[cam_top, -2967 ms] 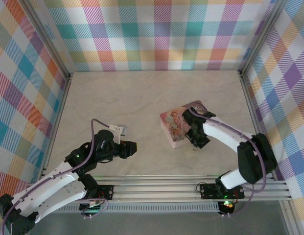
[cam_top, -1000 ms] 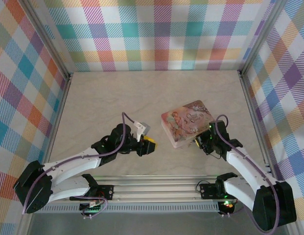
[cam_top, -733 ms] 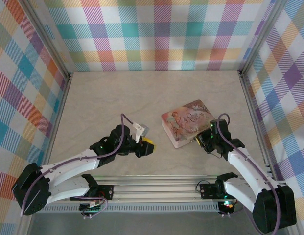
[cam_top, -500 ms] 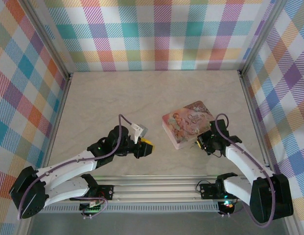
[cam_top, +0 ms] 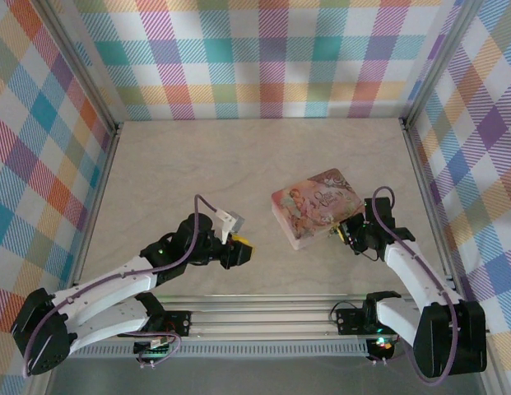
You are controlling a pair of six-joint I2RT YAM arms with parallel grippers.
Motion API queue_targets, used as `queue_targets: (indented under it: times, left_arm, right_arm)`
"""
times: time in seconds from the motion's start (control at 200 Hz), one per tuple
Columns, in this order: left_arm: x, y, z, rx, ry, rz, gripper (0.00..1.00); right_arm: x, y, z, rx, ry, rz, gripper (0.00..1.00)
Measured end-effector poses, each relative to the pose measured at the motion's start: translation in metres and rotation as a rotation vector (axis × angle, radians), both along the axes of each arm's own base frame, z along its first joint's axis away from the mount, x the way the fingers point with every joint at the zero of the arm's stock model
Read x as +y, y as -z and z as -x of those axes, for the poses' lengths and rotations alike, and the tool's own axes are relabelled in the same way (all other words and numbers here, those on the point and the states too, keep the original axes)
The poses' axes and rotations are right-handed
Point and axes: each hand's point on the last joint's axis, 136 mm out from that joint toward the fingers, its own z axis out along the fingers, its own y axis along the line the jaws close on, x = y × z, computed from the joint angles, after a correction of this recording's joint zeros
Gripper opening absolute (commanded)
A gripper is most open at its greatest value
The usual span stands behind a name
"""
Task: Unlock the padlock with the key
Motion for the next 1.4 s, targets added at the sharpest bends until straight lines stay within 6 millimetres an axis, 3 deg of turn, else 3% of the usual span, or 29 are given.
queue_targets:
  times: [0.13,0.23,0.28,0.32,0.34,0.53,0.665,0.77,0.915,1.11,1.275,1.4]
  left_arm:
    - [0.01,0.0,-0.003,-0.008,-0.027,-0.069,0.45]
    - [0.02,-0.012,-0.01,-0.034,-0.072,-0.133,0.53]
    - [0.027,-0.019,-0.016,-0.054,-0.105,-0.17,0.65]
    - [0.034,-0.023,-0.021,-0.062,-0.138,-0.197,0.92]
    - [0.038,-0.026,-0.023,-0.067,-0.152,-0.211,0.99]
    - [0.086,-0.042,-0.043,-0.086,-0.345,-0.345,1.0]
    - [0.122,-0.052,-0.049,-0.091,-0.473,-0.416,1.0]
    - [0.143,-0.054,-0.049,-0.068,-0.539,-0.451,1.0]
    - [0.16,-0.046,-0.048,0.009,-0.596,-0.49,1.0]
    - [0.159,-0.023,-0.058,0.214,-0.624,-0.462,1.0]
    - [0.152,-0.005,-0.067,0.303,-0.637,-0.468,1.0]
    - [0.148,-0.005,-0.086,0.314,-0.661,-0.474,1.0]
  right_arm:
    - [0.001,0.001,0.009,0.024,-0.018,0.002,0.0]
    - [0.0,-0.012,0.019,0.023,-0.034,0.011,0.0]
    - [0.002,-0.025,0.024,0.002,-0.051,0.017,0.0]
    - [0.004,-0.036,0.027,-0.016,-0.067,0.022,0.0]
    - [0.007,-0.041,0.029,-0.024,-0.08,0.022,0.0]
    - [0.042,-0.079,0.048,-0.059,-0.259,0.081,0.0]
    - [0.08,-0.092,0.039,-0.029,-0.397,0.158,0.0]
    - [0.124,-0.1,0.007,-0.021,-0.504,0.214,0.0]
    - [0.197,-0.101,-0.058,-0.052,-0.637,0.252,0.0]
    - [0.275,-0.104,-0.152,-0.169,-0.765,0.27,0.0]
    - [0.31,-0.112,-0.232,-0.33,-0.801,0.276,0.0]
    - [0.299,-0.088,-0.263,-0.332,-0.797,0.247,0.0]
